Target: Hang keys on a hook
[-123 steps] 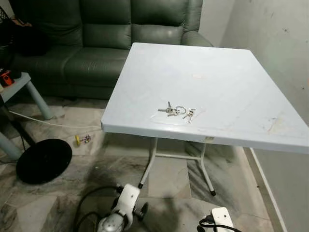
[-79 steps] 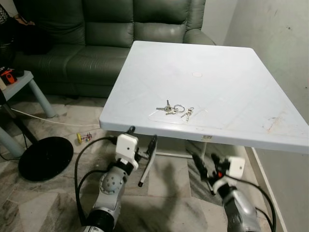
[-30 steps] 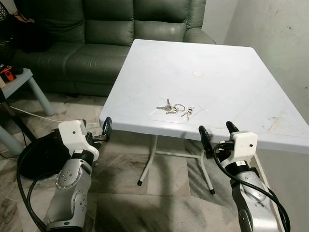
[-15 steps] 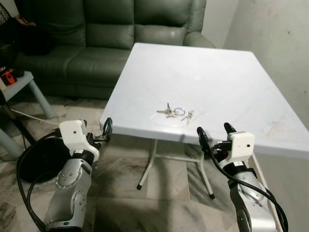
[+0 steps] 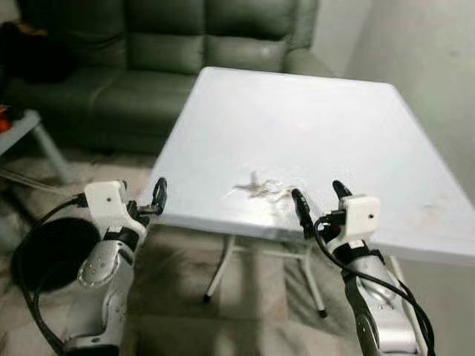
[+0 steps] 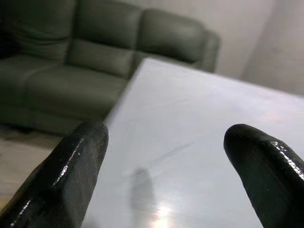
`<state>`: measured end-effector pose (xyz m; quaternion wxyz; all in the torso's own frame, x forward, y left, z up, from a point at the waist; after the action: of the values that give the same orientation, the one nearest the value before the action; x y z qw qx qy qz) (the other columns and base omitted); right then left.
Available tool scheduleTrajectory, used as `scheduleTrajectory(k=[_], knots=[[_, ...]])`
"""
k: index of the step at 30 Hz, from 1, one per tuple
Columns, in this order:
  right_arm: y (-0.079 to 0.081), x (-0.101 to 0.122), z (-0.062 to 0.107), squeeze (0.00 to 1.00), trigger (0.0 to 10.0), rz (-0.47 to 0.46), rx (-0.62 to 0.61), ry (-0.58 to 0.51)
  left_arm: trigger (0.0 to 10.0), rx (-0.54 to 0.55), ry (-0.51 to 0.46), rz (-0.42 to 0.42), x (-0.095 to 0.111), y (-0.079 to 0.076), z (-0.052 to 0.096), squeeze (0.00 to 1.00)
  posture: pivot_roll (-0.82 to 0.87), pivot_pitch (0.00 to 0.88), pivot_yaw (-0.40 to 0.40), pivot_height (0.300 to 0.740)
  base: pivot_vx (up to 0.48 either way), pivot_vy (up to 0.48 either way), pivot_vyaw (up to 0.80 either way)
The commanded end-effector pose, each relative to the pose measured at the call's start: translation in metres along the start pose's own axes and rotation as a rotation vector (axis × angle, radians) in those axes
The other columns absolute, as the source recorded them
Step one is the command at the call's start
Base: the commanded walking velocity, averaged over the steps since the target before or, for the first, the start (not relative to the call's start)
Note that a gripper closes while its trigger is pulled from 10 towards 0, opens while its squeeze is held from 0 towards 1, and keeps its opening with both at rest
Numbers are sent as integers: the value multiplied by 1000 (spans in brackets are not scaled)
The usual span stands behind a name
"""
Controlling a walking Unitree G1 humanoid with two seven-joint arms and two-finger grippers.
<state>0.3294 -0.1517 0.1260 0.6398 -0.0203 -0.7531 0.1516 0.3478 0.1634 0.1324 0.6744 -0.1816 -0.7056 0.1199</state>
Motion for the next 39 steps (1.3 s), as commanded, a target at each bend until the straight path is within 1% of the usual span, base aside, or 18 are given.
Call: scheduleTrajectory(k=[1,10,13,14,17,19,22,23,24,27,28,29,34,35,36,39], knots=[[1,8,-4,0,10000,-1,-1,-27,10000,1,-1,-25,3,2,1,0,40,0,-44,740,356,0,0],[1,8,-4,0,10000,4,7,-29,10000,-2,-4,-20,3,0,1,0,41,0,-49,740,353,0,0],[1,9,-5,0,10000,5,10,-31,10000,14,-4,-12,2,1,1,0,42,0,-50,740,324,0,0],[2,10,-6,0,10000,6,22,-34,10000,13,-26,-12,4,-1,2,0,42,0,-52,740,0,0,0],[6,11,-7,0,10000,2,53,-40,10000,24,-7,-44,-1,-4,2,0,43,0,-55,740,0,0,0],[7,12,-7,0,10000,3,62,-41,10000,23,-10,-35,-2,-5,3,0,43,0,-55,740,0,0,0],[10,13,-9,0,10000,0,99,-45,10000,-30,-8,-94,-7,-16,8,0,43,0,-58,740,0,0,0],[12,15,-10,0,10000,-2,128,-52,10000,-59,-10,-96,-9,-22,11,0,45,3,-61,740,0,0,0],[12,15,-10,0,10000,-2,128,-52,10000,-59,-10,-96,-9,-22,11,0,45,3,-61,740,0,0,0],[17,19,-11,0,10000,-13,192,-63,10000,-90,1,-129,-13,-29,15,0,48,12,-63,740,0,0,0],[20,21,-11,0,10000,-2,226,-69,10000,-106,1,-146,-15,-33,18,0,48,12,-63,740,0,0,0],[21,22,-11,0,10000,7,247,-76,10000,-120,1,-149,-16,-36,19,0,51,17,-67,740,0,0,0],[21,21,-13,0,10000,7,264,-66,10000,-146,8,-164,-19,-42,23,0,56,29,-72,740,0,0,0],[23,21,-14,0,10000,10,281,-63,10000,-165,11,-169,-20,-46,26,0,60,33,-76,740,0,0,0],[27,21,-16,0,10000,13,311,-55,10000,-202,24,-170,-25,-54,32,0,64,41,-81,740,0,0,0],[29,20,-17,0,10000,10,329,-43,10000,-216,35,-171,-28,-58,36,0,72,52,-88,740,0,0,0]])
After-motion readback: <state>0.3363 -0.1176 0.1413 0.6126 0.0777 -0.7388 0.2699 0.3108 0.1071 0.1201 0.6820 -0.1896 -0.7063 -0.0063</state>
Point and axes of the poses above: a point about 5 cm out from each wrist's last joint towards the gripper, its own z axis pointing back from the gripper into the wrist, its own x axis along the axis of the wrist's last joint, y = z × x, the point moved 6 cm from there along -z, pointing out of the wrist towards the gripper, and after that the axes turned 12 degrees about z, right-handed, at the moved point
